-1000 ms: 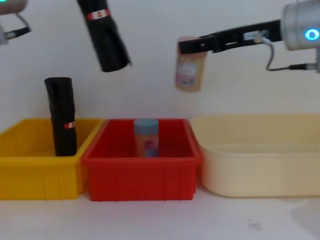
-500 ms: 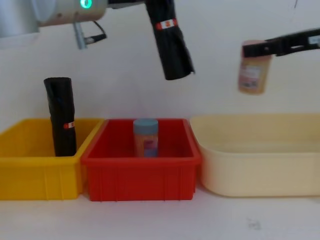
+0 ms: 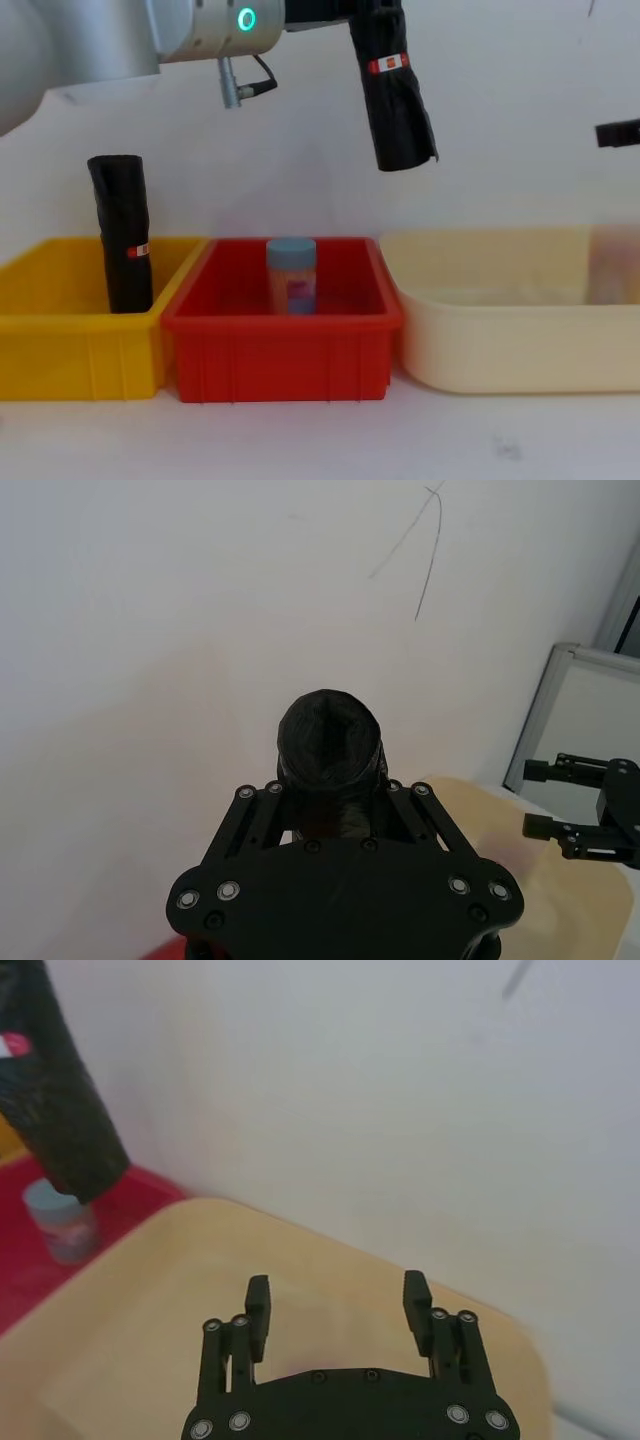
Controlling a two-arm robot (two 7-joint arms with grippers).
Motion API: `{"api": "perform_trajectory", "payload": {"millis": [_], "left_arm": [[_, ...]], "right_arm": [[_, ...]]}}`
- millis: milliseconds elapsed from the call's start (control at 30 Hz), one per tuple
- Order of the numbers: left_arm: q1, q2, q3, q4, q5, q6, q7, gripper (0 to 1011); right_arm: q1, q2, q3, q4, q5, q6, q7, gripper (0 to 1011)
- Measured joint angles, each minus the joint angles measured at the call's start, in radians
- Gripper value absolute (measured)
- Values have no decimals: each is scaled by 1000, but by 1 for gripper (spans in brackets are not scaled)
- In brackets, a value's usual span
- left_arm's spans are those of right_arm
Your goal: Pick up the garbage bag with the one hand and transfer it to the other hand.
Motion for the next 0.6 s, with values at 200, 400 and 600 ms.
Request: {"api": "perform_trajectory", "payload": {"millis": [200, 400, 600], "left_arm": [[-12, -10, 11, 20, 3, -5, 0, 345], [-20, -18, 18, 34, 6, -9, 0, 345], [-25, -23, 23, 42, 7, -11, 0, 345]], "right_arm": [[-15, 14, 18, 1, -3, 6, -16, 939], [-26, 22, 27, -3, -6, 8, -21, 1000], [-33, 26, 25, -20, -9, -5, -2, 999]]}}
